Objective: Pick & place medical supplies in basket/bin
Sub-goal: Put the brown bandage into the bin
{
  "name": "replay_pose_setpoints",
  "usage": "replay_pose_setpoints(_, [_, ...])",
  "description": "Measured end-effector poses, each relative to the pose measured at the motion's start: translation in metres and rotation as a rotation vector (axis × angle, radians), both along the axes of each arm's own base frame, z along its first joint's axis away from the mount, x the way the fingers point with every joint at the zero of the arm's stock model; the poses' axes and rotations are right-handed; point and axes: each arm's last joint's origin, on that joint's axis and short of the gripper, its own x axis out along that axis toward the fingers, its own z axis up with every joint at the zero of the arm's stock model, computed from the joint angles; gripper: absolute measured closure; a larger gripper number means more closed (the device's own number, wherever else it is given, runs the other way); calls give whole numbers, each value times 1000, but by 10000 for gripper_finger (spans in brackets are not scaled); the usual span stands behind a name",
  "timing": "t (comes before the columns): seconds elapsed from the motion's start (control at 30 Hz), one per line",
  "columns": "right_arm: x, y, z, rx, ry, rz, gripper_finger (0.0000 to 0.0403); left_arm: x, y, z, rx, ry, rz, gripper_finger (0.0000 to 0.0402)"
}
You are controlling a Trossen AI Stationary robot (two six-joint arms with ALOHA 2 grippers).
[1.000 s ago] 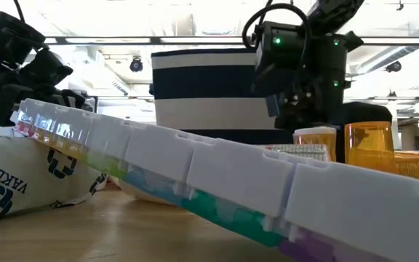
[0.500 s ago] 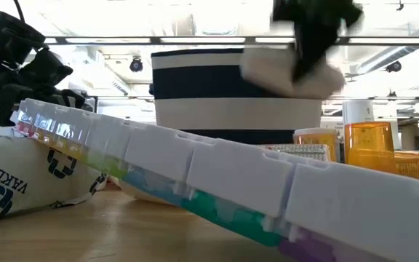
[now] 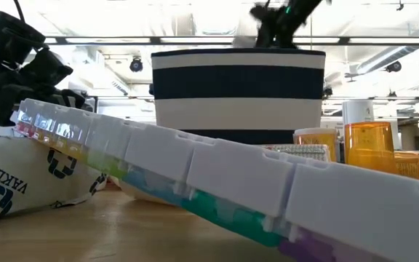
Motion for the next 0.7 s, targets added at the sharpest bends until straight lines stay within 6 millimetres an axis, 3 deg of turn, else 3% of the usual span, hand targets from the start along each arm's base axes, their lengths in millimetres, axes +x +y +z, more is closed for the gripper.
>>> replay_pose_setpoints(0.1, [10,-22,-17,160,4,63,236,0,1,1,9,-12,27,401])
replay_pose_setpoints(0.2, [23,-29,-24,221,-3,154,207,1,1,3,8,-37,31,401])
replay_pose_setpoints(0.37, [31,-30,-12,182,1,168,192,3,1,8,-14,-97,40,401])
replay_pose_setpoints(0.57, [30,-26,4,316,-42,244,191,3,1,7,-15,-94,40,401])
replay_pose_setpoints(0.7, [29,-20,7,132,91,184,191,3,1,8,-15,-94,40,402])
